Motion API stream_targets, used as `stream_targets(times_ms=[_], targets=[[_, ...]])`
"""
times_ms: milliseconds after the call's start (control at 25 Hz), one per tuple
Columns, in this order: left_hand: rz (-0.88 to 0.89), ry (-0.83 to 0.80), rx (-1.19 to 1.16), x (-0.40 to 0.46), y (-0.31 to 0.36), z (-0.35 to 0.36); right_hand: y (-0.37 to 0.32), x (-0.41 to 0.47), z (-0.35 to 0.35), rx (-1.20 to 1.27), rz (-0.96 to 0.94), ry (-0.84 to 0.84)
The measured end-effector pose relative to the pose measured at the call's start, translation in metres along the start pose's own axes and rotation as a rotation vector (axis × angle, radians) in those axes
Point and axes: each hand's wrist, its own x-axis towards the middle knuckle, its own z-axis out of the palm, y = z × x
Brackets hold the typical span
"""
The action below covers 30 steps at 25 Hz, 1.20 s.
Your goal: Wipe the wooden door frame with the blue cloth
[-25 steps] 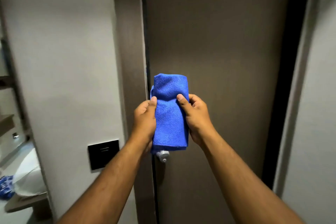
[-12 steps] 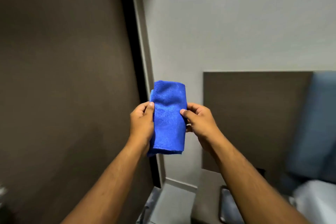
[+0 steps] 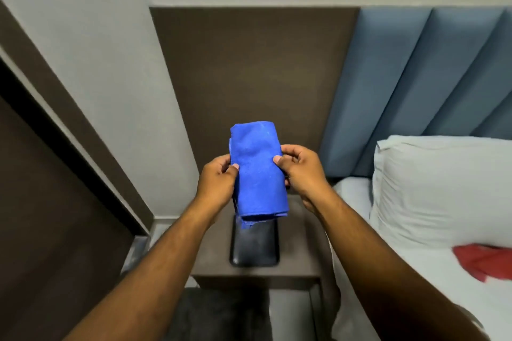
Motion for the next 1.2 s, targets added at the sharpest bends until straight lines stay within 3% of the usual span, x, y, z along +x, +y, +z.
stream_targets(times_ms=[200, 440, 640, 800, 1000, 1200], targets=[[-0.18, 0.045, 0.056, 0.047, -0.084, 0.023, 0.088, 0.039, 0.001, -0.119, 0.122, 0.023], [-0.36, 0.025, 0.18, 0.113, -0.248, 0.047, 0.262, 0.09, 0.035, -0.246, 0.363, 0.077], [-0.399, -0.009, 0.244, 0.161, -0.398, 0.073, 0.418, 0.124, 0.06, -0.317, 0.47, 0.157], [-0.416, -0.022, 0.294, 0.195, -0.478, 0.093, 0.503, 0.154, 0.064, -0.43, 0.452, 0.149], [-0.364, -0.067, 0.447, 0.206, -0.524, 0.102, 0.555, 0.17, 0.075, -0.635, 0.383, 0.09], [-0.158, -0.068, 0.728, 0.201, -0.483, 0.081, 0.514, 0.16, 0.073, -0.823, 0.309, 0.086]])
